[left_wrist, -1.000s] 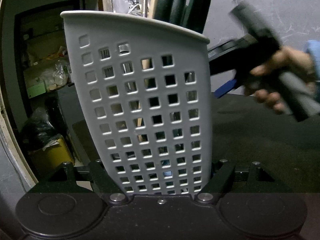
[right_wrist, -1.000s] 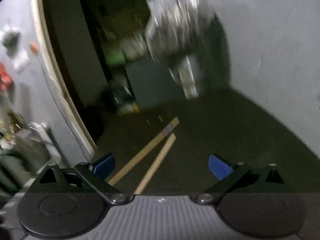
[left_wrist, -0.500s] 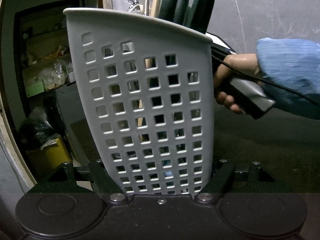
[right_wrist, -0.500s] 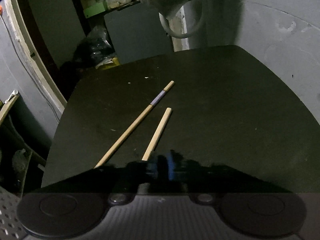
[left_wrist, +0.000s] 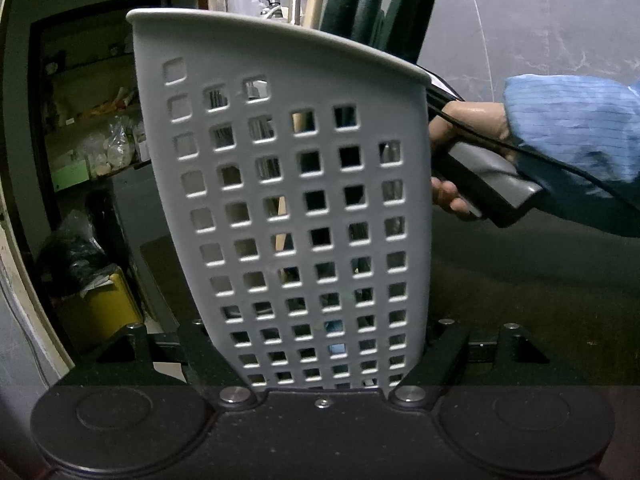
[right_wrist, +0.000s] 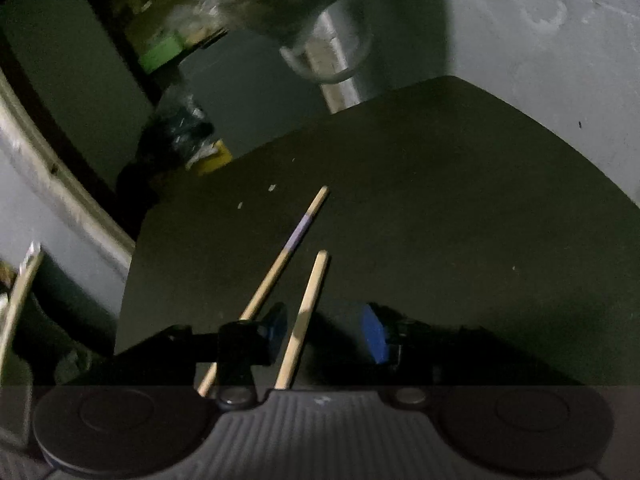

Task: Organize utensils
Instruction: 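Gather the remaining two chopsticks and close the right tool on them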

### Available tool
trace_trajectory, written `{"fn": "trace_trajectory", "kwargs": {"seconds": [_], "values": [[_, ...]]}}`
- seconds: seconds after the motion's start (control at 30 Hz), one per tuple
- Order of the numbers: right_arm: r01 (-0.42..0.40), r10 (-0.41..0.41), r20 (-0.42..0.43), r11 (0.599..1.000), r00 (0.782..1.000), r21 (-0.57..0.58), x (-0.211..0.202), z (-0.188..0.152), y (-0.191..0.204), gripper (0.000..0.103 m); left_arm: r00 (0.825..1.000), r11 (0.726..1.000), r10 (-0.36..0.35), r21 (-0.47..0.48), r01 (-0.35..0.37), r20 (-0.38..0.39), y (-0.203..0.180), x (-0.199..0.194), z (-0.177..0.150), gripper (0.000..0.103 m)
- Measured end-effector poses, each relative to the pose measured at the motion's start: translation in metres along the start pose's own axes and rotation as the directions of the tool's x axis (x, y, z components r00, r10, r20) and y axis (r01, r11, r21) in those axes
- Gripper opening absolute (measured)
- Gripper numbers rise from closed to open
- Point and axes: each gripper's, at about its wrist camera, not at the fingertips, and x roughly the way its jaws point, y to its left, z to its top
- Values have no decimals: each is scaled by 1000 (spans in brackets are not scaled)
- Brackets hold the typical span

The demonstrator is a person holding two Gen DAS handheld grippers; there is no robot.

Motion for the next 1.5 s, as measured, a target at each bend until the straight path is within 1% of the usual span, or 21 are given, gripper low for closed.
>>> {"fn": "trace_trajectory", "kwargs": {"seconds": [0.07,0.13,0.17,0.2,0.27,0.33,0.43,0.53,0.63,0.83,0.9,0.93,0.97,1.0,1.03,1.2,1.3,1.37,1.4,1.47,1.5], "values": [[28,-28,-2,997,1000,-66,1,-3,11,48,1000,1000,-2,-1,2,-1,1,0,0,78],[44,-45,-5,992,999,-121,2,-6,21,44,1000,1000,-4,-3,4,-1,2,0,-1,78],[43,-45,-7,989,999,-143,3,-7,25,30,1000,1000,-5,-3,5,0,2,0,-1,78],[44,-46,-8,983,999,-176,4,-9,30,13,1000,1000,-6,-3,6,0,2,0,-1,78],[69,-69,6,974,998,-216,5,-12,37,8,1000,1000,-6,-2,6,0,3,0,0,78],[81,-80,13,974,997,-213,4,-12,38,7,1000,1000,-5,-1,5,0,2,1,0,78],[91,-88,29,985,996,-146,10,0,30,7,1000,1000,-4,-2,4,1,2,1,-1,78],[125,-118,79,988,990,-93,24,14,24,7,1000,1000,-4,-3,4,0,2,1,-1,78],[75,-72,94,997,993,-26,38,27,17,7,1000,1000,-4,-4,4,-2,2,1,0,78],[-22,24,86,999,996,-28,66,45,26,8,1000,1000,-2,-3,2,-2,1,1,0,78],[-34,38,74,998,997,-54,74,50,34,11,1000,1000,-3,-2,3,-1,1,1,0,78],[-45,48,69,997,996,-57,77,54,36,30,1000,1000,-3,-2,3,-1,1,1,0,78],[-58,62,66,997,996,-56,78,57,39,45,1000,1000,-3,-2,3,-1,1,1,0,78],[-71,76,58,995,995,-71,80,61,45,70,1000,1000,-3,-2,3,-1,1,1,0,78],[-71,76,48,993,996,-98,83,64,52,80,1000,1000,-5,-2,5,0,1,2,0,78],[-39,26,-53,960,998,-279,104,74,93,88,1000,1000,-8,-6,8,2,2,2,-1,78],[23,-55,-68,914,996,-406,110,67,114,89,1000,1000,-9,-9,9,3,3,2,-2,78],[30,-63,-62,899,996,-437,109,63,118,87,1000,1000,-9,-10,9,3,4,2,-2,78],[27,-60,-63,901,996,-434,108,62,119,85,1000,1000,-9,-9,9,3,4,2,-3,78],[23,-47,-44,898,998,-440,105,61,116,73,1000,1000,-8,-9,9,2,4,2,-4,78],[28,-47,-31,900,998,-434,102,61,113,64,1000,1000,-8,-11,8,0,5,2,-4,78]]}}
